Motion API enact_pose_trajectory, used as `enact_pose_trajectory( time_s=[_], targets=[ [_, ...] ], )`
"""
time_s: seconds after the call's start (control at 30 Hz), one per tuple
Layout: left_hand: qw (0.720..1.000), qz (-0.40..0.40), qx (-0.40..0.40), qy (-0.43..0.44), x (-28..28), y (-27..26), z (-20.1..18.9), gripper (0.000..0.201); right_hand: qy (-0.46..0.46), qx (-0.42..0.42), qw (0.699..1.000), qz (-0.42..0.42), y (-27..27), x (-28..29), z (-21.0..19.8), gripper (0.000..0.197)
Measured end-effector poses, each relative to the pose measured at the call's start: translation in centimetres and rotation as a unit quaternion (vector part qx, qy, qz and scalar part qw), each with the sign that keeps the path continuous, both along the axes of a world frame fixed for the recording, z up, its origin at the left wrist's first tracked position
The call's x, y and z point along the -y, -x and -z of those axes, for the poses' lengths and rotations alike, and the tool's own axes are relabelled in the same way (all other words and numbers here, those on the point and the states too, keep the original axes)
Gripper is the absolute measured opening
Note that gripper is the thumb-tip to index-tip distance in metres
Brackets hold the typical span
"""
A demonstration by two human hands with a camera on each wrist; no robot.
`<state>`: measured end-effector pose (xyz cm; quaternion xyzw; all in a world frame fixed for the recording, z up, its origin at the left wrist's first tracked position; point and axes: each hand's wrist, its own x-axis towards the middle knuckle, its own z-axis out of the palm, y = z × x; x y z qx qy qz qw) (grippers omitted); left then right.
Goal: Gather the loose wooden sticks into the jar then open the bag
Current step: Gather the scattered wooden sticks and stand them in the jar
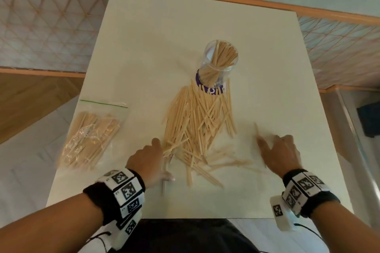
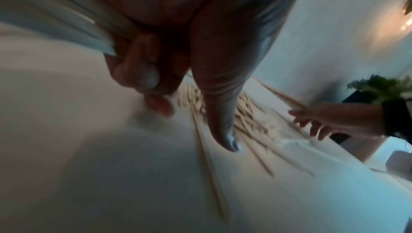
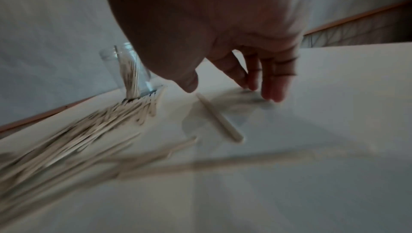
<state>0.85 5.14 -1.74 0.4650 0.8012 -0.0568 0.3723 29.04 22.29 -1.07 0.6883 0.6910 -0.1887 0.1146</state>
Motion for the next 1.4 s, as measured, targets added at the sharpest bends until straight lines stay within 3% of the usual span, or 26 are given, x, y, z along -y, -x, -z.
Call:
enact_pose_trajectory(
  time_s=[0.17,0.23,0.33,0.4,0.47,0.6,0.7,0.83,0.93,1.0,1.1,1.17,1.23,1.4],
  targets=[
    [0.998,-0.034,-0.014,-0.053,-0.2,-0.4,0.8,0.069,0.04,-0.086,0.986,-0.138,2.5,6.1,0.5,0.063],
    [0.997,-0.023,-0.036,-0.062,-0.1,0.1,0.3,0.063,0.03,-0.112,0.982,-0.151,3.2,6.7,0.0,0.078],
    [0.998,0.007,-0.054,-0.026,1.0,0.4,-0.2,0.052,0.031,-0.039,0.981,-0.186,2.7,7.4,-0.2,0.112],
    [0.997,0.028,-0.061,-0.033,1.9,-0.1,-0.2,0.034,0.026,-0.005,0.975,-0.221,2.6,8.3,0.4,0.121],
    [0.996,0.034,-0.066,-0.052,2.4,-0.4,-0.3,0.018,0.006,-0.029,0.972,-0.235,2.8,8.8,1.4,0.109],
    [0.997,0.0,-0.078,-0.029,2.0,0.0,-0.7,0.017,-0.019,-0.16,0.966,-0.201,3.2,6.7,2.3,0.06],
    [0.997,-0.042,-0.064,-0.004,1.8,0.5,-1.1,0.014,-0.049,-0.203,0.954,-0.216,3.8,5.1,2.5,0.042],
    [0.997,-0.052,-0.056,-0.032,2.5,0.8,-0.8,0.017,-0.083,-0.194,0.951,-0.227,2.9,4.1,1.6,0.048],
    [0.992,-0.06,-0.062,-0.087,3.3,1.4,-0.2,0.019,-0.105,-0.159,0.974,-0.121,-1.3,3.1,0.5,0.046],
    [0.989,-0.064,-0.06,-0.117,3.5,1.6,0.1,0.02,-0.037,-0.114,0.989,-0.085,-3.7,3.3,0.0,0.042],
    [0.99,-0.063,-0.059,-0.115,3.0,1.5,0.2,0.02,0.047,-0.12,0.985,-0.117,-4.8,4.5,0.9,0.032],
    [0.991,-0.065,-0.055,-0.098,2.2,1.4,0.0,0.018,0.012,-0.167,0.978,-0.123,-4.8,4.6,1.6,0.016],
    [0.994,-0.059,-0.054,-0.071,1.7,1.3,-0.1,0.017,-0.024,-0.189,0.971,-0.141,-4.4,4.4,2.0,0.012],
    [0.997,-0.014,-0.069,-0.035,2.2,0.8,-0.1,0.015,-0.02,-0.052,0.969,-0.242,-3.2,4.9,1.8,0.017]
  ],
)
